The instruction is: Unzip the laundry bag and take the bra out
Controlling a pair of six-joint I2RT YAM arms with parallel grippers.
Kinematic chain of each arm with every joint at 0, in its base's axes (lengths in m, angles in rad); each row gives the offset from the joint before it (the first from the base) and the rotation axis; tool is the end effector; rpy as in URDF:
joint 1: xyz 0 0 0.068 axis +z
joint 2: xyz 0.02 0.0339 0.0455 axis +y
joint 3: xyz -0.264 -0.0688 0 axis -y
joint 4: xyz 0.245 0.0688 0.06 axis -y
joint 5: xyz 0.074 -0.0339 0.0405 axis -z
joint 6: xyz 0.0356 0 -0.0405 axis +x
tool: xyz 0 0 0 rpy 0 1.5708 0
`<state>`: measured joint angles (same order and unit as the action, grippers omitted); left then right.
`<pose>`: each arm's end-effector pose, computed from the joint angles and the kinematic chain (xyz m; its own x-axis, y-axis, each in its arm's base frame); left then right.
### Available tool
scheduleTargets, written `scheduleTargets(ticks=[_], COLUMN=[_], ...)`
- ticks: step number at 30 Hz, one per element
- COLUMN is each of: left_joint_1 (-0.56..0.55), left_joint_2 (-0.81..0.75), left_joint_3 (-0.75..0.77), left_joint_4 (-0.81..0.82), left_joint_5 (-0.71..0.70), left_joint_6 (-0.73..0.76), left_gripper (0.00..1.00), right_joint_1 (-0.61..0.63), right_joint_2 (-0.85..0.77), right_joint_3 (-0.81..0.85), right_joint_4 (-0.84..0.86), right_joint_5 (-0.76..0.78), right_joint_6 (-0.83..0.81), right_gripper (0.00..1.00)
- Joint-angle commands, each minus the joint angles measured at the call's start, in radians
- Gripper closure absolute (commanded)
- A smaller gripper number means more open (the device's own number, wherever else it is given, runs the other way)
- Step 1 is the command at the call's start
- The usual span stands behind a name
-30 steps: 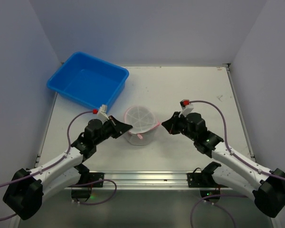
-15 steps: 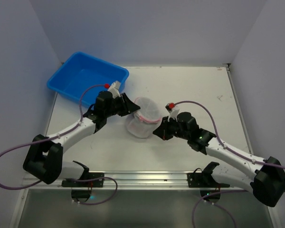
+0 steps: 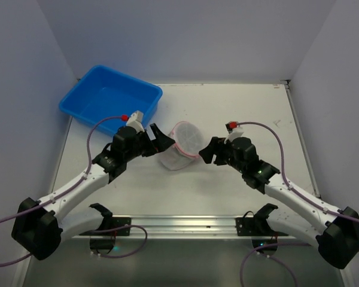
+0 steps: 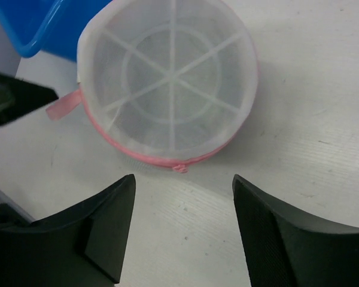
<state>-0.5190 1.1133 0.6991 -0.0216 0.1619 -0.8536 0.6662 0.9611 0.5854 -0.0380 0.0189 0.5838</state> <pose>0.2149 -0.1294 0.2606 -0.7055 -0.4536 -0.5446 0.1289 0.6734 -0.7279 0.1727 0.1349 0.2518 -0.5968 0.2319 -0.7682 -0.3300 0.8017 0.4984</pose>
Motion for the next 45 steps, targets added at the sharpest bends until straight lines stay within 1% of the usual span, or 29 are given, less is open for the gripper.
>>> scheduleTargets(ticks=[1, 2, 3, 4, 6, 7, 8, 10, 11, 13, 16, 17, 19, 20, 21, 22, 23, 25, 28, 30, 32, 36, 45], left_joint_1=[-0.079, -0.093, -0.120, -0.134, -0.188, -0.203, -0.213, -0.223, -0.225, -0.234, -0.237, -0.237, -0.237, -0.237, -0.237, -0.237, -0.237, -0.237, -0.237, -0.237, -0.236, -0.236, -0.237], left_joint_2=[-0.059, -0.059, -0.056, -0.047, -0.004, 0.020, 0.081, 0.141, 0.189, 0.223, 0.273, 0.287, 0.290, 0.286, 0.281, 0.272, 0.254, 0.231, 0.186, 0.160, 0.137, 0.103, 0.036], left_joint_3=[-0.056, -0.065, -0.082, -0.090, -0.092, -0.069, -0.050, 0.015, 0.031, 0.053, 0.073, 0.074, 0.070, 0.066, 0.057, 0.053, 0.047, 0.025, -0.004, -0.013, -0.027, -0.056, -0.093], left_joint_4=[0.040, 0.051, 0.064, 0.112, 0.167, 0.205, 0.212, 0.215, 0.216, 0.227, 0.232, 0.233, 0.236, 0.239, 0.241, 0.244, 0.244, 0.242, 0.239, 0.235, 0.229, 0.252, 0.270], left_joint_5=[-0.126, -0.156, -0.156, -0.188, -0.216, -0.229, -0.225, -0.210, -0.219, -0.240, -0.266, -0.272, -0.274, -0.272, -0.272, -0.271, -0.272, -0.274, -0.272, -0.265, -0.249, -0.216, -0.177], left_joint_6=[-0.146, -0.169, -0.189, -0.212, -0.252, -0.257, -0.257, -0.257, -0.257, -0.260, -0.260, -0.263, -0.274, -0.277, -0.279, -0.282, -0.285, -0.288, -0.289, -0.286, -0.288, -0.300, -0.317], left_gripper=[0.02, 0.04, 0.05, 0.07, 0.09, 0.10, 0.11, 0.11, 0.12, 0.14, 0.25, 0.34, 0.46, 0.61, 0.69, 0.76, 0.89, 0.99, 1.00, 1.00, 1.00, 1.00, 1.00], right_joint_1=[-0.022, -0.023, -0.024, -0.024, -0.024, -0.024, -0.024, -0.024, -0.024, -0.024, -0.025, -0.025, -0.024, -0.024, -0.024, -0.025, -0.024, -0.022, -0.022, -0.022, -0.022, -0.022, -0.024], right_joint_2=[0.001, 0.005, 0.013, 0.016, 0.022, 0.022, 0.022, 0.018, 0.015, 0.002, -0.001, 0.001, 0.005, 0.011, 0.016, 0.021, 0.033, 0.047, 0.077, 0.096, 0.108, 0.137, 0.160], right_joint_3=[0.045, 0.048, 0.051, 0.050, 0.038, 0.030, 0.025, 0.010, 0.004, -0.016, -0.033, -0.038, -0.050, -0.056, -0.071, -0.079, -0.087, -0.102, -0.110, -0.108, -0.102, -0.098, -0.084], right_joint_4=[-0.010, -0.011, -0.010, -0.010, 0.001, 0.009, 0.012, 0.020, 0.026, 0.032, 0.075, 0.084, 0.116, 0.133, 0.148, 0.182, 0.200, 0.236, 0.282, 0.291, 0.294, 0.309, 0.339], right_joint_5=[0.082, 0.081, 0.073, 0.070, 0.056, 0.055, 0.052, 0.044, 0.041, 0.029, 0.001, -0.014, -0.057, -0.066, -0.098, -0.114, -0.132, -0.172, -0.252, -0.264, -0.270, -0.281, -0.309], right_joint_6=[0.008, 0.013, 0.017, 0.025, 0.043, 0.048, 0.057, 0.062, 0.063, 0.062, 0.048, 0.036, 0.027, 0.019, 0.014, 0.013, 0.008, 0.004, -0.030, -0.048, -0.062, -0.058, -0.071], right_gripper=[0.29, 0.28, 0.26, 0.22, 0.18, 0.14, 0.13, 0.09, 0.08, 0.07, 0.07, 0.08, 0.12, 0.13, 0.14, 0.18, 0.20, 0.25, 0.32, 0.34, 0.39, 0.43, 0.48])
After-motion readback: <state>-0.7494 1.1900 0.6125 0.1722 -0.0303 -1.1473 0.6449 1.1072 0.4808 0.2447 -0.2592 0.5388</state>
